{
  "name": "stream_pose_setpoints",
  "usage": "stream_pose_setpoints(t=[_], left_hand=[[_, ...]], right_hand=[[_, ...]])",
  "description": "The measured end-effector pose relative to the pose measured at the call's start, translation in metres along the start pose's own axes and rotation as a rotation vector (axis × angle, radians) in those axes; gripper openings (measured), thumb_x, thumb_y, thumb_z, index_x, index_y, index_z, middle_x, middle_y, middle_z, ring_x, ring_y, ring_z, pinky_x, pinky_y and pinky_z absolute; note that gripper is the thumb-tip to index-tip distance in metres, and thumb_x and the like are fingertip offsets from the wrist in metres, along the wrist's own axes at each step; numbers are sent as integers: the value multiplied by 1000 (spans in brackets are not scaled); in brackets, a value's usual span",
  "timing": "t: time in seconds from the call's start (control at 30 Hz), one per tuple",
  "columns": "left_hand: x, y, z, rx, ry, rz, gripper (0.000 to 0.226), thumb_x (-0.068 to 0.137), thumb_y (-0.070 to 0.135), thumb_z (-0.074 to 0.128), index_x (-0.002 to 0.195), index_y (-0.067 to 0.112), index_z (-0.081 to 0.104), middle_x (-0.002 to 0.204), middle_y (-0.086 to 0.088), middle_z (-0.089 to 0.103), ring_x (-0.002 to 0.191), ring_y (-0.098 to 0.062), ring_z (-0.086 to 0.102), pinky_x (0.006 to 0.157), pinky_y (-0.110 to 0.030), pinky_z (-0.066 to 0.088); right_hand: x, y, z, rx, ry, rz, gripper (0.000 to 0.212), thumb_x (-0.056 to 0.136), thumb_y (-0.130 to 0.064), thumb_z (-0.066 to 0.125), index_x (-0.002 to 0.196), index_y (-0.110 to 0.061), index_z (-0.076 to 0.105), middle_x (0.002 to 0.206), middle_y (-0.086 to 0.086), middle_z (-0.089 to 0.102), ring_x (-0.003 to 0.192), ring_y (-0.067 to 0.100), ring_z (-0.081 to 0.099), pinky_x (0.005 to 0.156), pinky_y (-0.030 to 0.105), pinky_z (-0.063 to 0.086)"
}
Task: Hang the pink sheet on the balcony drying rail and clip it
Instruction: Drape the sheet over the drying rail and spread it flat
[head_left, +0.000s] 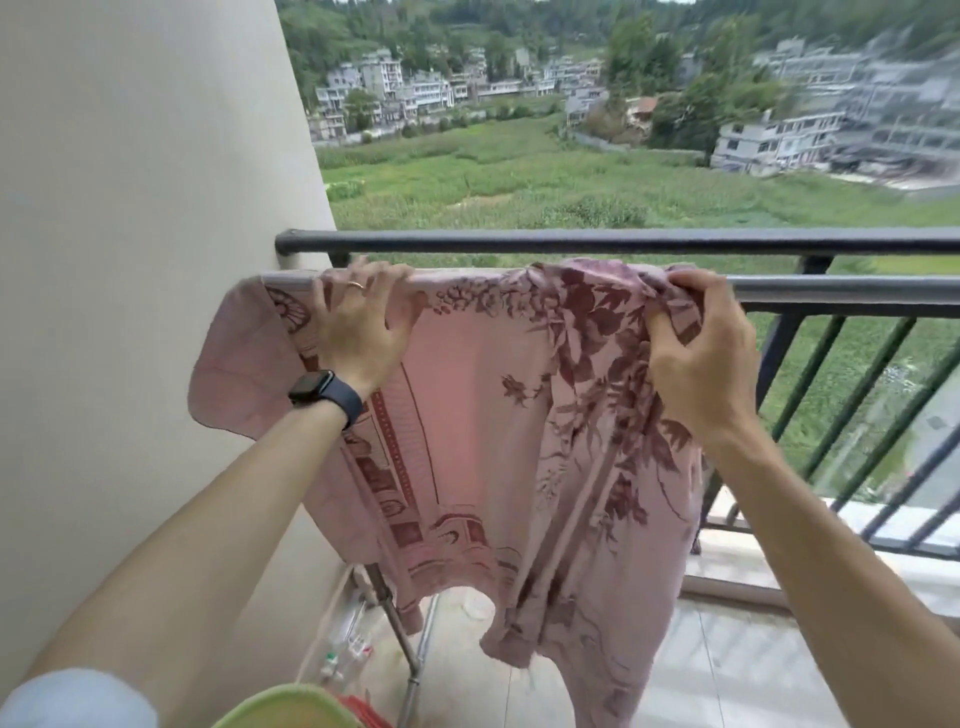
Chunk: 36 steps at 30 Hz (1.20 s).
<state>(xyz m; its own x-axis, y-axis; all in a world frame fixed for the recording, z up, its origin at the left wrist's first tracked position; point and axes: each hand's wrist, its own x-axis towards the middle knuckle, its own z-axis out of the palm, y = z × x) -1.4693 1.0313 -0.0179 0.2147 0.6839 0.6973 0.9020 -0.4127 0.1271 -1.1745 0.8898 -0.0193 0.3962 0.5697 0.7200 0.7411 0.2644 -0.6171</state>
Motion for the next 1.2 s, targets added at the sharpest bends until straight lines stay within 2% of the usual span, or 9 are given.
stream_pose_setpoints(t=[0.1, 0.2, 0.33, 0.47, 0.63, 0.7, 0.83, 1.03, 1.2], left_hand=[[18, -4, -6, -150, 115, 123, 41, 94, 52, 50, 113, 21, 68, 89, -11, 72, 81, -29, 67, 86, -45, 48], [29, -8, -19, -205, 158, 150, 32, 95, 43, 58, 101, 16, 74, 66, -12, 67, 60, -29, 62, 61, -32, 45], [35, 5, -23, -193, 151, 3, 27, 99, 38, 54, 105, 18, 72, 82, -17, 72, 78, -38, 67, 82, -48, 51], [39, 15, -27, -256, 96, -306, 27, 102, 29, 47, 107, 14, 67, 103, -23, 68, 99, -43, 60, 88, -46, 44], [19, 81, -11, -173, 105, -141, 28, 94, 24, 49, 119, 19, 62, 100, -18, 70, 109, -37, 57, 108, -50, 31], [6, 117, 0, -170, 47, 7, 39, 93, 38, 44, 124, 21, 58, 106, -12, 70, 112, -34, 56, 111, -51, 27], [-8, 156, 20, -84, -56, 145, 55, 89, 48, 47, 135, 18, 50, 127, -14, 61, 127, -34, 48, 115, -56, 18], [-30, 132, 16, -147, -41, 185, 67, 84, 40, 51, 148, 24, 37, 154, -7, 35, 144, -29, 29, 117, -59, 18], [-83, 57, 11, -267, 79, -142, 65, 83, 28, 65, 143, 21, 42, 152, -8, 35, 140, -25, 33, 116, -48, 26]], right_hand=[[31, 5, -33, -28, 87, 106, 28, 89, -34, 70, 114, -27, 60, 106, -5, 67, 95, 15, 63, 86, 37, 54], [40, 27, -55, -168, 177, 199, 30, 88, -41, 70, 113, -26, 64, 111, 2, 67, 99, 19, 62, 80, 31, 50], [47, 48, -75, -276, 231, 288, 24, 90, -32, 67, 110, -20, 65, 111, 8, 66, 99, 23, 60, 80, 32, 49], [64, 56, -126, -250, 515, 363, 28, 92, -35, 60, 116, -20, 65, 120, 11, 61, 110, 26, 57, 90, 24, 43], [4, 96, -126, -505, 48, 394, 72, 90, -23, 59, 151, -41, 24, 142, 19, 37, 126, 39, 40, 101, 50, 41], [-16, 105, -117, -514, 30, 399, 86, 88, -26, 62, 155, -42, 10, 153, 20, 22, 134, 38, 30, 109, 49, 32], [-38, 103, -107, -617, 59, 300, 72, 86, -33, 62, 151, -31, 31, 159, 16, 11, 140, 36, 19, 115, 44, 22], [-69, 72, -66, -499, -82, 59, 57, 87, -35, 65, 140, -20, 48, 153, 13, 31, 142, 31, 24, 117, 46, 27], [-79, 12, -8, -304, -209, -124, 53, 86, -29, 71, 135, -17, 54, 149, 10, 41, 141, 29, 30, 117, 44, 29]])
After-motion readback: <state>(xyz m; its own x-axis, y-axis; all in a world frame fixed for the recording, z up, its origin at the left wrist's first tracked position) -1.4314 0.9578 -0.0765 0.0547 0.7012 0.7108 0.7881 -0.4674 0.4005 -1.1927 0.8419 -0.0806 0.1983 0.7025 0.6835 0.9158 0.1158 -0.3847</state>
